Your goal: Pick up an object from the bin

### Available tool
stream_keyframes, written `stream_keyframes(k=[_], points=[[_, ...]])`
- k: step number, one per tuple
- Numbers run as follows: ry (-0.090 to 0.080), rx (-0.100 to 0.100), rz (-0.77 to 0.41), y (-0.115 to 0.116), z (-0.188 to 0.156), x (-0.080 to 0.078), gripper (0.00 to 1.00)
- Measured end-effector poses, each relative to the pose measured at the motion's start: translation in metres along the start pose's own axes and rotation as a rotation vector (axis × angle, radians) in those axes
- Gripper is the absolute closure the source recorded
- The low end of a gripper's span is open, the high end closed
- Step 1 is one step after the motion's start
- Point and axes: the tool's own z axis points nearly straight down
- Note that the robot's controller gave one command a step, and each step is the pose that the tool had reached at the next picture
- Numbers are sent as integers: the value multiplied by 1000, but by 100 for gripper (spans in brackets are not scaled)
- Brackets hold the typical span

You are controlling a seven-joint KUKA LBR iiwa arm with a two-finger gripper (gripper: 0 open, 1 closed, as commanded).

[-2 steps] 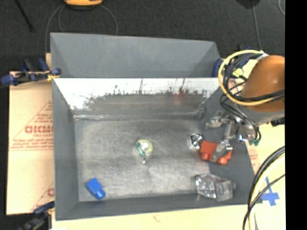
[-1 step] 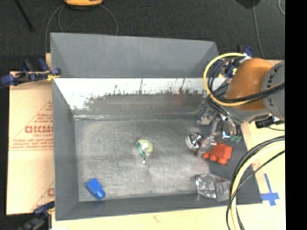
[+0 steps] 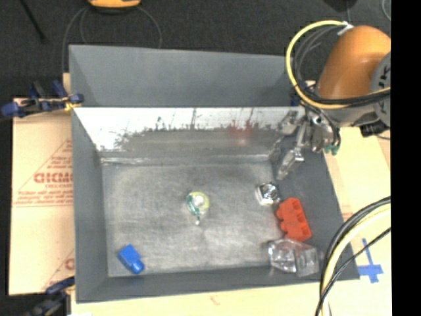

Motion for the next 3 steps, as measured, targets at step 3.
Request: stream_keyframes(k=[3], points=[[16,-9,30,-30,107,74,0]])
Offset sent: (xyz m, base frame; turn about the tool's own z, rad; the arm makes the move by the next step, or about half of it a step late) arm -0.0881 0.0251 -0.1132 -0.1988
